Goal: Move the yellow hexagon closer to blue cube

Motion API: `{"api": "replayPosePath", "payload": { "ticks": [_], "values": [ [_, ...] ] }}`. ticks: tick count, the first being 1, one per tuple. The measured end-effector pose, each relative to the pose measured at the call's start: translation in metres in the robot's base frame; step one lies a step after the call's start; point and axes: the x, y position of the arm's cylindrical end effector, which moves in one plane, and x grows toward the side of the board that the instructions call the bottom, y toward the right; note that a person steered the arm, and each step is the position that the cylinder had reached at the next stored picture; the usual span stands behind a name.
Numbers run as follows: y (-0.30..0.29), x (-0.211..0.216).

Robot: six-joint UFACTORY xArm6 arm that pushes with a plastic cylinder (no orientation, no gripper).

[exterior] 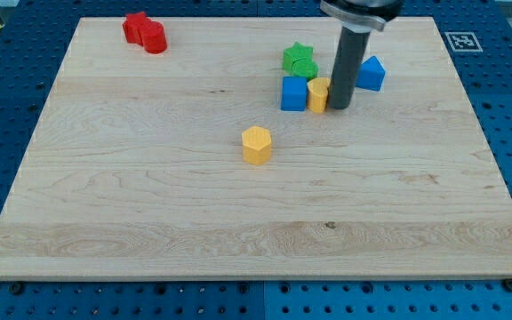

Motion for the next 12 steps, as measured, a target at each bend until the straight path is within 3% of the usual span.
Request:
{"api": "replayPosePath", "payload": {
  "ticks": [2, 4, 5, 7, 12],
  "values": [
    [-0.001, 0.004],
    [-0.006, 0.102],
    [-0.04, 0.133],
    [-0.141, 0.125],
    [-0.07, 0.061]
  ]
}}
